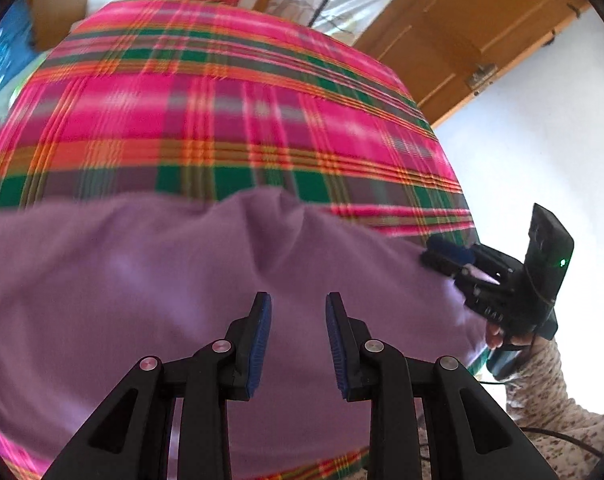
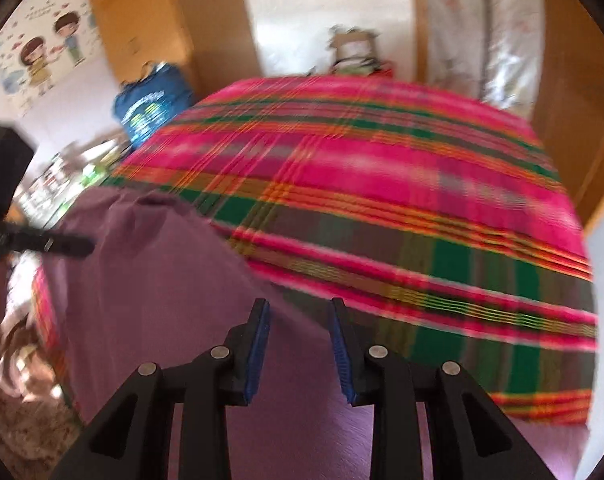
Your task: Fold clothes
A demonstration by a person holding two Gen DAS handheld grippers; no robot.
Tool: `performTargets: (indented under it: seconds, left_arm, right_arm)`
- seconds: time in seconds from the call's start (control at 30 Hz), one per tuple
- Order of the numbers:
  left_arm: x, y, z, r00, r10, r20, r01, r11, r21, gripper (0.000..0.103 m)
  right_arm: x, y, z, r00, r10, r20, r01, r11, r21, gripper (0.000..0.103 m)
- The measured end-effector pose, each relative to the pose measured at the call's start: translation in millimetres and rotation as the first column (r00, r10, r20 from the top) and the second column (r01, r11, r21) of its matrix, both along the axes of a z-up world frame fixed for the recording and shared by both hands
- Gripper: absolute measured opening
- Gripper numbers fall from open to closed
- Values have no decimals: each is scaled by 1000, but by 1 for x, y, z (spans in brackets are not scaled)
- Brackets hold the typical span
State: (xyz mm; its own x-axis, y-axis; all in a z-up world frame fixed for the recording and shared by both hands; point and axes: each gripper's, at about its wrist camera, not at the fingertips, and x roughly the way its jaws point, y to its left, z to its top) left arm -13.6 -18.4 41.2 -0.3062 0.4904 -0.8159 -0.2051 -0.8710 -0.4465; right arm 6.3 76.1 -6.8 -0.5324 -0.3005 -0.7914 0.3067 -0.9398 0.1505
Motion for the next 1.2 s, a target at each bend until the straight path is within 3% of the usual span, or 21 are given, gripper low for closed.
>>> performTargets:
  seconds: [0.13,0.17,0.2,0.3,0.67,0.8,0.97,1.07,1.2]
  left_arm:
    - [-22,14,3,999,-50,4,50,998,-29,29]
    - [-26,18,4,998,-64,4,64,997,-40,29]
    - [-31,22,5,997,-77,5,77,996,-50,29]
    - [-40,32,5,994,-109,2,109,992,-66,29]
    - [-76,73,3,980,-198,7,198,974,-112,29]
    - [-91,77,-12,981,-188,54,193,975,-111,29]
    - [-92,84,-33,971,-219,98,234,953,-191,29]
    - [-91,85,-34,967,-239,94,253,947,-200,29]
    - [-95,82,-38,965,-236,110,255,944,-209,29]
  right_arm:
    - [-7,-10,-5,996,84,42,-84,996,-14,29]
    - [-7,-10,-5,996,82,40,-82,997,-3,24]
    - [-7,-11,-4,996,80,39,-80,997,7,10]
    - [-3,-12,1,995,92,40,-92,996,9,3]
    - [29,-12,4,985,137,108,-126,987,-104,3]
    - [32,-17,-6,976,148,163,-129,984,-121,3]
    - [30,-20,-11,967,158,200,-135,983,-120,5]
    - [26,-13,5,970,174,172,-156,981,-114,6]
    - [13,-3,30,980,179,89,-174,982,-68,15]
